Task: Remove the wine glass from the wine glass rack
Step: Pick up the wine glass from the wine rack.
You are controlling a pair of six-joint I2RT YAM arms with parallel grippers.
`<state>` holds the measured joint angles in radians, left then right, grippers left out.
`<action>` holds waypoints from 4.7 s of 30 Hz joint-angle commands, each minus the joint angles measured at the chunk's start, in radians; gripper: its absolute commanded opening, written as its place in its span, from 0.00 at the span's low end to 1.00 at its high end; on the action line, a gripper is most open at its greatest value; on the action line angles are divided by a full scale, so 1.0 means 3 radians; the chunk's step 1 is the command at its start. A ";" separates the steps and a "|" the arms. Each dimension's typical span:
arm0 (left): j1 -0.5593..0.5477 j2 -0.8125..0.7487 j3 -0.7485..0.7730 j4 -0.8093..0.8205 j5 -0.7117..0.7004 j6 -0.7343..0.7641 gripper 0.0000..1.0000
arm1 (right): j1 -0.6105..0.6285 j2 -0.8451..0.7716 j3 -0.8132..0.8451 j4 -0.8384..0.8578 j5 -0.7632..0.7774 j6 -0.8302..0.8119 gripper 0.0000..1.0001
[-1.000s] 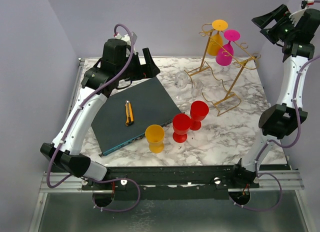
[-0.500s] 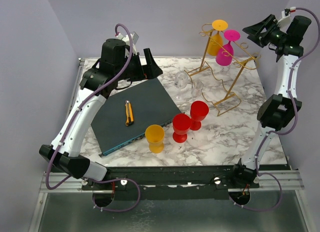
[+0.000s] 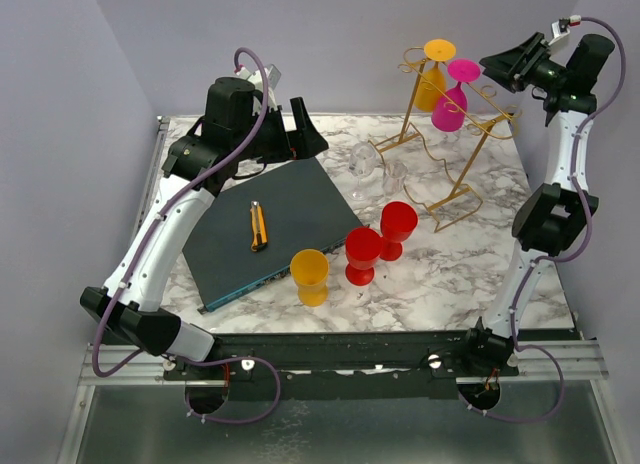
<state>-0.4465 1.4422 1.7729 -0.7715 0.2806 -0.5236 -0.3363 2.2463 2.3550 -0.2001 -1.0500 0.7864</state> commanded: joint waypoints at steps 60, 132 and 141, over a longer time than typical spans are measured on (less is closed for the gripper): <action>-0.0061 -0.0088 0.0124 0.0020 -0.0020 -0.0044 0.99 | 0.0032 -0.0410 -0.0379 0.0059 0.0361 0.0570 0.14; -0.0061 -0.0114 0.0187 0.0025 -0.0081 -0.0055 0.99 | -0.0225 -0.0610 -0.0607 0.0127 0.0767 0.1068 0.01; -0.0057 -0.0140 0.0192 0.0020 -0.0100 -0.0059 0.99 | -0.0228 -0.0685 -0.0625 0.0074 0.0970 0.1017 0.01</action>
<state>-0.4606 1.4338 1.8053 -0.7712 0.2726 -0.5358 -0.3950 2.0850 2.1490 -0.1879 -0.8192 1.1034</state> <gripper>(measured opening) 0.988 0.012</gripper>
